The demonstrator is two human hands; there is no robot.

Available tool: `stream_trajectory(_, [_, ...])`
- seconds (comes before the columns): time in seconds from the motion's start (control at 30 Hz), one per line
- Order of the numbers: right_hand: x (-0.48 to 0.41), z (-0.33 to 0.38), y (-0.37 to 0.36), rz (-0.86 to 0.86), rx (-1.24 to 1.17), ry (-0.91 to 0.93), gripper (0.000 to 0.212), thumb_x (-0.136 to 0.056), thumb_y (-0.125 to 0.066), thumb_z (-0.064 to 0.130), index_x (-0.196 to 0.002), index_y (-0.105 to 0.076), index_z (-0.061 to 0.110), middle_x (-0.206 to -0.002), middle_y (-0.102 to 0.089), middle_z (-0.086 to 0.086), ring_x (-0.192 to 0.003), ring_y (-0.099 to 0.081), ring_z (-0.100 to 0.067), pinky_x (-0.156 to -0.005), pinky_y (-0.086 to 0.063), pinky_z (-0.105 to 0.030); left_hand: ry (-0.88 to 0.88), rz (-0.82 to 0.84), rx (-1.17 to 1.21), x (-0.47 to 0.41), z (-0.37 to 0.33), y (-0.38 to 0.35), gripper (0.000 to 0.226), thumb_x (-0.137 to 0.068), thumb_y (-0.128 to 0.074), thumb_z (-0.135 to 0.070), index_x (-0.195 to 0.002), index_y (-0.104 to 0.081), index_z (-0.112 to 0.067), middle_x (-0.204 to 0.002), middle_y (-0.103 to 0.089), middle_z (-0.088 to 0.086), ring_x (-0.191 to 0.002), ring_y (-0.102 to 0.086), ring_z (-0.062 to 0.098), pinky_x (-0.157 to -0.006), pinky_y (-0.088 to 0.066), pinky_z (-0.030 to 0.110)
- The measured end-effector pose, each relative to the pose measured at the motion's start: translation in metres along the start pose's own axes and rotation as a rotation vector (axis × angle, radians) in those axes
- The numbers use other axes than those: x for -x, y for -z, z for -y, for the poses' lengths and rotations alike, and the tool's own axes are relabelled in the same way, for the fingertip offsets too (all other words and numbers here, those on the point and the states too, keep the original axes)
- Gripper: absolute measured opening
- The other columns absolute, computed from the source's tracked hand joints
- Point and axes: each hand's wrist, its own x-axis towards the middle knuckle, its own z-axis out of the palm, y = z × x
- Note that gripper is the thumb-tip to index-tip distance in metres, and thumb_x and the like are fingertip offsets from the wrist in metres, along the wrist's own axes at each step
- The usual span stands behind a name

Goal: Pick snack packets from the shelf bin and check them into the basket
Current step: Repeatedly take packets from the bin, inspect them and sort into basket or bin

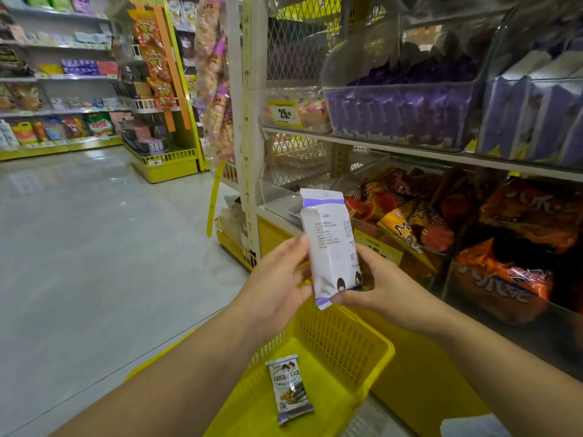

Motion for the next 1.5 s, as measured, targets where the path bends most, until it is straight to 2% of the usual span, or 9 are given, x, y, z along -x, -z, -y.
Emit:
stream_trajectory(0.1, [-0.001, -0.002, -0.003, -0.071, 0.030, -0.001, 0.082, -0.066, -0.085, 0.009, -0.134, -0.044, 0.028, -0.121, -0.064, 0.010, -0.109, -0.062, -0.004, -0.090, -0.051, -0.022, 0.020, -0.011, 0.027, 0.000, -0.002, 0.002, 0.035, -0.098, -0.046, -0.036, -0.126, -0.059, -0.020, -0.118, -0.071, 0.005, -0.105, -0.069, 0.021, -0.073, -0.060, 0.038])
stream_trajectory(0.2, [0.000, -0.001, -0.007, -0.099, 0.036, 0.032, 0.082, -0.066, -0.086, 0.010, -0.133, -0.044, 0.030, -0.115, -0.066, 0.006, -0.103, -0.065, -0.006, -0.084, -0.053, -0.023, -0.049, -0.066, -0.126, -0.003, 0.004, 0.002, 0.026, -0.100, -0.047, -0.021, -0.124, -0.057, -0.023, -0.121, -0.069, 0.003, -0.105, -0.069, 0.020, -0.076, -0.060, 0.038])
stream_trajectory(0.33, [0.000, 0.006, -0.004, -0.100, -0.079, -0.018, 0.049, -0.082, -0.072, 0.019, -0.127, -0.052, 0.026, -0.095, -0.074, 0.004, -0.092, -0.070, -0.009, -0.080, -0.056, -0.026, -0.050, -0.121, -0.199, -0.005, 0.004, 0.005, 0.020, -0.102, -0.044, -0.022, -0.107, -0.060, -0.033, -0.104, -0.075, 0.000, -0.094, -0.073, 0.022, -0.080, -0.059, 0.043])
stream_trajectory(0.47, [0.000, 0.008, -0.007, -0.065, -0.155, -0.052, 0.029, -0.090, -0.063, 0.018, -0.118, -0.060, 0.020, -0.106, -0.073, -0.002, -0.092, -0.072, -0.017, -0.084, -0.058, -0.037, -0.082, -0.137, -0.440, -0.004, 0.010, 0.009, 0.023, -0.104, -0.040, -0.026, -0.105, -0.061, -0.036, -0.097, -0.076, -0.008, -0.090, -0.073, 0.014, -0.079, -0.059, 0.038])
stream_trajectory(0.67, [0.002, 0.011, -0.005, -0.075, -0.143, 0.003, 0.031, -0.093, -0.057, 0.024, -0.124, -0.057, 0.030, -0.109, -0.072, 0.004, -0.096, -0.070, -0.021, -0.086, -0.054, -0.054, -0.076, 0.086, -0.613, 0.004, 0.009, 0.001, 0.049, -0.079, -0.063, -0.030, -0.114, -0.046, -0.060, -0.115, -0.068, -0.019, -0.109, -0.066, 0.008, -0.096, -0.051, 0.042])
stream_trajectory(0.87, [0.004, 0.012, -0.010, -0.007, -0.202, 0.038, 0.040, -0.096, -0.049, 0.019, -0.136, -0.050, 0.021, -0.117, -0.069, -0.002, -0.099, -0.070, -0.023, -0.083, -0.057, -0.050, -0.116, 0.045, -0.527, 0.002, 0.012, -0.001, 0.074, -0.074, -0.068, -0.007, -0.121, -0.035, -0.054, -0.118, -0.067, -0.006, -0.107, -0.067, 0.013, -0.090, -0.056, 0.046])
stream_trajectory(1.07, [0.005, 0.012, -0.010, -0.002, -0.152, 0.066, 0.042, -0.096, -0.053, 0.015, -0.137, -0.050, 0.024, -0.119, -0.068, -0.003, -0.106, -0.066, -0.028, -0.087, -0.053, -0.054, -0.096, 0.031, -0.439, -0.001, 0.007, 0.003, 0.062, -0.086, -0.054, 0.009, -0.107, -0.047, -0.049, -0.101, -0.076, -0.002, -0.095, -0.072, 0.021, -0.073, -0.060, 0.040])
stream_trajectory(1.27, [0.004, 0.012, -0.011, 0.031, -0.165, 0.076, 0.042, -0.095, -0.054, 0.016, -0.135, -0.050, 0.027, -0.118, -0.068, -0.002, -0.107, -0.063, -0.033, -0.086, -0.054, -0.051, -0.043, -0.026, -0.356, -0.003, -0.001, 0.010, 0.031, -0.096, -0.041, -0.008, -0.118, -0.061, -0.016, -0.105, -0.074, 0.012, -0.094, -0.072, 0.029, -0.067, -0.059, 0.038])
stream_trajectory(1.5, [0.007, 0.013, -0.012, 0.068, -0.167, 0.086, 0.040, -0.096, -0.053, 0.013, -0.134, -0.052, 0.025, -0.121, -0.067, -0.003, -0.112, -0.060, -0.036, -0.094, -0.046, -0.059, -0.002, -0.040, -0.320, -0.005, -0.005, 0.016, 0.035, -0.099, -0.034, -0.031, -0.114, -0.062, -0.018, -0.098, -0.075, 0.012, -0.088, -0.073, 0.025, -0.066, -0.059, 0.036])
